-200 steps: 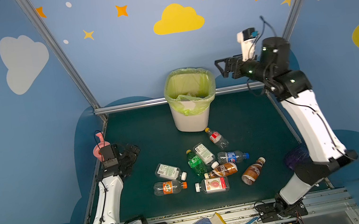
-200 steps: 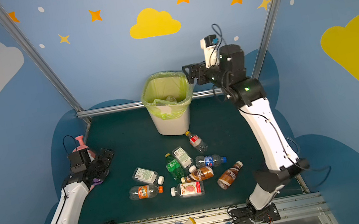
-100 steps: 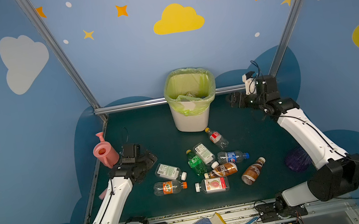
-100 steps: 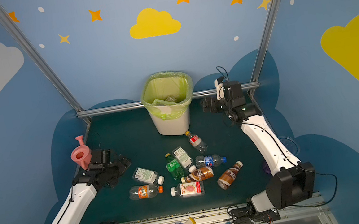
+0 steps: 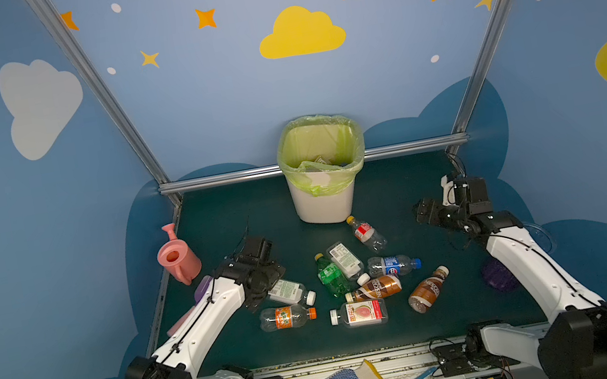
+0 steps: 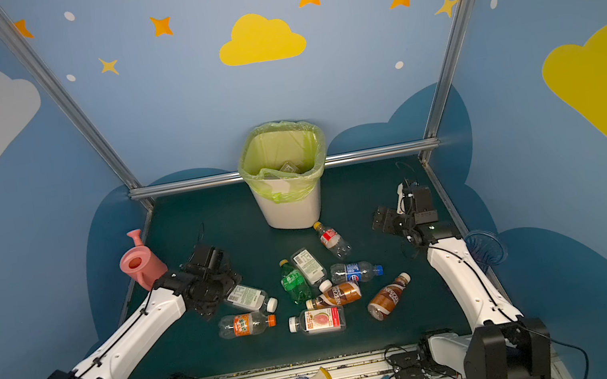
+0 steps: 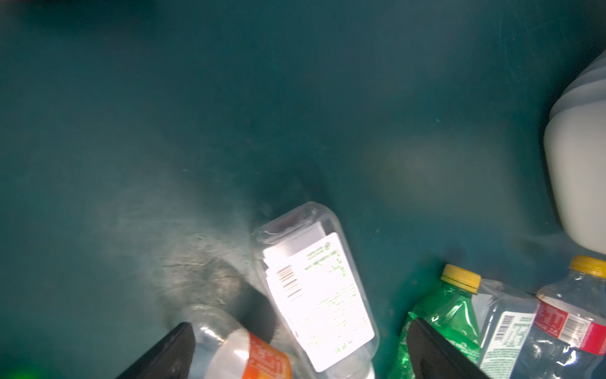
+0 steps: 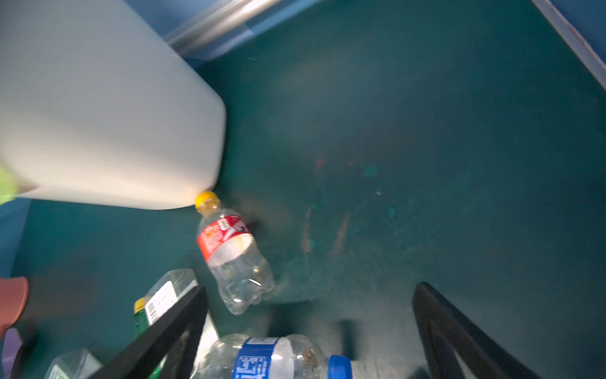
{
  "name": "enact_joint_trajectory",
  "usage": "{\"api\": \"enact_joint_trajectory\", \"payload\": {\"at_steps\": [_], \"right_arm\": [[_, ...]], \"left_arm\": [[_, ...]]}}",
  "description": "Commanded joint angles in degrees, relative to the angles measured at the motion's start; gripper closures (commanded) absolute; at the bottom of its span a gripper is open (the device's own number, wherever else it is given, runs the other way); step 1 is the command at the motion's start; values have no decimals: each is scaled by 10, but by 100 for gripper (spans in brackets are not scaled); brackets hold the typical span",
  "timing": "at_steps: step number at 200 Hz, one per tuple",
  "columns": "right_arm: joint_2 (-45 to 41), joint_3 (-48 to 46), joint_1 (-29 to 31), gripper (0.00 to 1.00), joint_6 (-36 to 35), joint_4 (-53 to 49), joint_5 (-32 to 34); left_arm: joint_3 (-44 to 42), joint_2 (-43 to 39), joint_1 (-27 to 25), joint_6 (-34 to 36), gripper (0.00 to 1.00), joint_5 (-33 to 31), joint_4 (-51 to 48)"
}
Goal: Throw the plastic bottles in the bin
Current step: 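Lower the left gripper onto a square-bottomed clear bottle while the right gripper returns down, then lift the clear bottle with the left gripper and release it over the bin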
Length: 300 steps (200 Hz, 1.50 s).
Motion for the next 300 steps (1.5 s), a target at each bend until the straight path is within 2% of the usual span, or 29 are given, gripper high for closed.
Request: {"api": "enact_joint_trajectory", "payload": {"at_steps": [1, 63, 110, 136, 209, 257, 300], "right_arm": [[-13, -7, -15, 3, 5, 16, -5], [-13, -24, -48, 3, 6, 3, -11], [-13, -31, -67, 3, 5, 6, -18], [-17, -36, -81, 3, 5, 5, -23], [-32, -52, -116, 3, 8, 5, -36], [-41, -57, -125, 3, 10, 5, -41], [-49, -60, -134, 3, 8, 5, -44]], "left_arm": [[15, 30, -3, -43, 0, -10, -18], [20, 89, -3, -88, 0, 26, 19], [79, 177, -3, -66, 1, 43, 2], [83, 212, -2, -63, 1, 62, 18], [91, 254, -2, -56, 5, 94, 45], [97, 278, 8, -39, 17, 106, 55], [89, 277, 28, -39, 41, 125, 92]]}}
